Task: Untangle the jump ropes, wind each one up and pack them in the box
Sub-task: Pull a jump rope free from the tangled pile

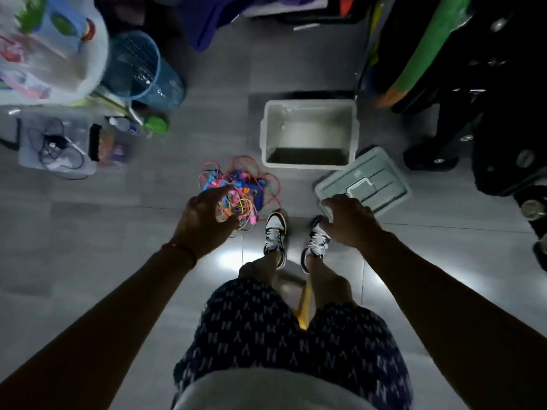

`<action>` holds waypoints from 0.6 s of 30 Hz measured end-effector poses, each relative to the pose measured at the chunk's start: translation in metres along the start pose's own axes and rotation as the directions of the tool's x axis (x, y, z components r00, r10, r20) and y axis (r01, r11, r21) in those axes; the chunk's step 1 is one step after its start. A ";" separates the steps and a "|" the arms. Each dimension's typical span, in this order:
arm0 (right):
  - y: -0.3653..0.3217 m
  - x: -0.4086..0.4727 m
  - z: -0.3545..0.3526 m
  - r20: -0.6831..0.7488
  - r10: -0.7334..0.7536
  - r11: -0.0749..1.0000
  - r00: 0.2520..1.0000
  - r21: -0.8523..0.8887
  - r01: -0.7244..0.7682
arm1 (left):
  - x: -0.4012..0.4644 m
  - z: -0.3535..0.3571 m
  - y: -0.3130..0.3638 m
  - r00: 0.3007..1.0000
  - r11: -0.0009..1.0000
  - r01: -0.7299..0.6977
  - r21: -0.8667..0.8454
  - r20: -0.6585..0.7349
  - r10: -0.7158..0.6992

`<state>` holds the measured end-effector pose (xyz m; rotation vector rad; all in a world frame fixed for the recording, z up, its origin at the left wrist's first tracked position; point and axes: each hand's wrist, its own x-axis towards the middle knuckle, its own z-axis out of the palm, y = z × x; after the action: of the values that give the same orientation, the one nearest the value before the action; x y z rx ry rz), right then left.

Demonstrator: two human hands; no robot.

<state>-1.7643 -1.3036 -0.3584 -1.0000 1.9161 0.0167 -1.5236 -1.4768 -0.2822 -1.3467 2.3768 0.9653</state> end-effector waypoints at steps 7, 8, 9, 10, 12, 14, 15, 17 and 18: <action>0.034 0.106 0.100 0.005 0.049 0.992 0.999 0.113 -0.050 | 0.056 0.142 -0.047 0.994 0.979 0.110 -0.170 0.026 -0.107; 0.038 0.125 0.126 0.010 0.038 0.993 0.999 0.110 -0.039 | 0.069 0.167 -0.062 0.991 0.974 0.131 -0.188 0.017 -0.130; 0.041 0.141 0.148 0.016 0.034 0.994 0.999 0.102 -0.036 | 0.079 0.188 -0.077 0.986 0.968 0.162 -0.194 0.006 -0.164; 0.041 0.152 0.168 0.024 0.031 0.994 0.999 0.102 -0.034 | 0.085 0.203 -0.089 0.982 0.962 0.185 -0.202 -0.004 -0.190; 0.041 0.181 0.214 0.030 0.034 0.992 0.999 0.123 -0.037 | 0.099 0.236 -0.122 0.974 0.955 0.220 -0.197 -0.008 -0.226; 0.038 0.212 0.255 0.053 0.016 0.993 0.998 0.119 -0.022 | 0.114 0.264 -0.156 0.973 0.964 0.226 -0.138 -0.007 -0.229; 0.035 0.225 0.272 0.073 -0.005 0.995 0.997 0.100 -0.002 | 0.120 0.274 -0.169 0.976 0.972 0.215 -0.098 -0.006 -0.216; 0.026 0.261 0.302 0.098 -0.056 0.997 0.994 0.054 0.051 | 0.137 0.293 -0.201 0.985 0.985 0.171 -0.027 -0.002 -0.171; 0.020 0.280 0.311 0.113 -0.077 0.997 0.991 0.023 0.075 | 0.145 0.300 -0.216 0.990 0.990 0.142 0.010 -0.005 -0.141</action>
<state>-1.6123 -1.3445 -0.7468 -1.0373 1.7709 0.0111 -1.4549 -1.4555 -0.6731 -1.4918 2.2503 0.9104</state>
